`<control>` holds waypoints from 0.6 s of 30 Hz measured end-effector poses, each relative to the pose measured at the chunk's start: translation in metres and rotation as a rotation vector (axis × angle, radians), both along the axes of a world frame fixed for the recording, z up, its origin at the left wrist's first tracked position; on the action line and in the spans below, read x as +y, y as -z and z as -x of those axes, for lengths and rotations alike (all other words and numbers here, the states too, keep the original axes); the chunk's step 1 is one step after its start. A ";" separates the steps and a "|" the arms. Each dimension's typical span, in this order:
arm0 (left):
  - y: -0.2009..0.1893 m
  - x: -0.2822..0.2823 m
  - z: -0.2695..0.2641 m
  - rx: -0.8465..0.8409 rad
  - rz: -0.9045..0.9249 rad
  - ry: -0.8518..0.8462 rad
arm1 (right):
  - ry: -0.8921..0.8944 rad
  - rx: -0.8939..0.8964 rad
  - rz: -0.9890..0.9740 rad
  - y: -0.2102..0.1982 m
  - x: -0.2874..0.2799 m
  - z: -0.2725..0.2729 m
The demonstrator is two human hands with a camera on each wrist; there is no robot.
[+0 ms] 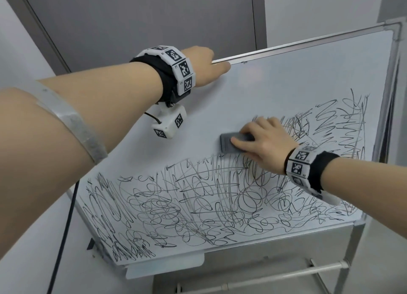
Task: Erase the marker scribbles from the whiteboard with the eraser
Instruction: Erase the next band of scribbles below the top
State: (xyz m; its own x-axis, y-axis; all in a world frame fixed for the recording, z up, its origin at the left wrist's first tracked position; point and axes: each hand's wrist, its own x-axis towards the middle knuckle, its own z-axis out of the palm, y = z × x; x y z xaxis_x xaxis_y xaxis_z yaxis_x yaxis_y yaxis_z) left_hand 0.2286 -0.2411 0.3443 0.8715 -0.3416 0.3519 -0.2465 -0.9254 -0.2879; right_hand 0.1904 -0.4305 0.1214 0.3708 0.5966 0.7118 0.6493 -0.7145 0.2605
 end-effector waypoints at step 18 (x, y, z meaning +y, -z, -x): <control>-0.015 -0.033 0.003 0.076 -0.063 -0.119 | 0.050 0.026 -0.071 -0.008 -0.026 -0.002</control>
